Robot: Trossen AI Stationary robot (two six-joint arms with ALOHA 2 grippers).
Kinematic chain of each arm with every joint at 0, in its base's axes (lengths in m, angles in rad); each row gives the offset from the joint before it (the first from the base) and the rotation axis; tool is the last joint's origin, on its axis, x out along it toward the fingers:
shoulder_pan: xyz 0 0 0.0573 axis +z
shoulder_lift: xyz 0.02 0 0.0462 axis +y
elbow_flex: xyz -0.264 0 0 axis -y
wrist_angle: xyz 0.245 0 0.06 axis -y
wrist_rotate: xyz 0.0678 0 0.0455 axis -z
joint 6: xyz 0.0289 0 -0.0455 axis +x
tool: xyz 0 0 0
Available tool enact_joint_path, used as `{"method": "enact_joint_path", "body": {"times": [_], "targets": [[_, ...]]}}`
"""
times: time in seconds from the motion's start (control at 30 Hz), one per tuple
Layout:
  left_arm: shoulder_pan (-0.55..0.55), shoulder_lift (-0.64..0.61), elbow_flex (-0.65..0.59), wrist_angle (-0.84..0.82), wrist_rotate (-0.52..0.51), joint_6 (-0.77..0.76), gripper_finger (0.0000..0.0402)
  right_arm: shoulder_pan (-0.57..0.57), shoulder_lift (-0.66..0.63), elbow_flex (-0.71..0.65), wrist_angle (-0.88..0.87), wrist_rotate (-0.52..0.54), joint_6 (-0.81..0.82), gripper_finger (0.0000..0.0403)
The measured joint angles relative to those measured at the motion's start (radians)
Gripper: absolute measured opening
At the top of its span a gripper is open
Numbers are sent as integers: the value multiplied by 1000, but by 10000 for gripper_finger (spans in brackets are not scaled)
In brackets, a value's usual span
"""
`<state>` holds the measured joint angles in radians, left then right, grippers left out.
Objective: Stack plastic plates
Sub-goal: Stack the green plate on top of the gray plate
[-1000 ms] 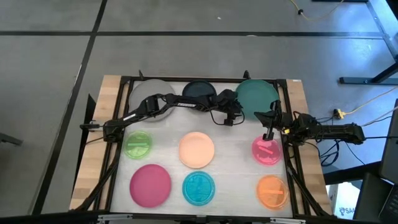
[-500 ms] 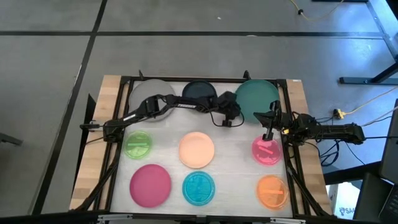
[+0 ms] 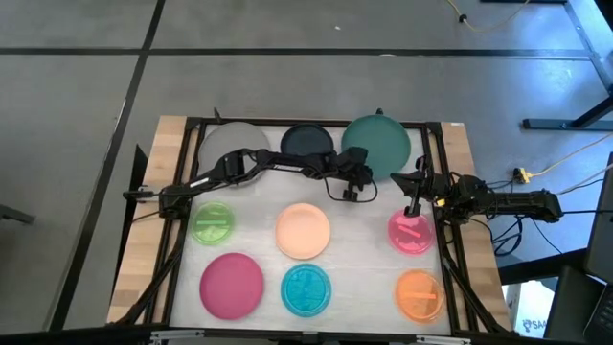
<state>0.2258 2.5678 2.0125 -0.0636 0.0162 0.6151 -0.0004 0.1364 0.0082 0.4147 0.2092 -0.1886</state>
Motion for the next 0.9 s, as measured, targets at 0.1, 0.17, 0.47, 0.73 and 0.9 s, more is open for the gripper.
{"method": "enact_joint_path", "body": {"times": [0.1,0.17,0.47,0.73,0.9], "targets": [[-17,-8,-1,-8,-17,0,11,0,0,0,0,0,0,5],[-32,-19,-1,-14,-26,-5,11,0,0,0,0,0,0,5],[-52,-141,-3,-209,-22,-62,8,1,-1,0,-8,-7,0,5],[-48,-255,-39,-372,-144,-63,8,1,-1,0,-5,-38,0,5],[-34,-422,-215,-342,-202,-71,7,0,-3,0,-11,-44,0,5]]}}
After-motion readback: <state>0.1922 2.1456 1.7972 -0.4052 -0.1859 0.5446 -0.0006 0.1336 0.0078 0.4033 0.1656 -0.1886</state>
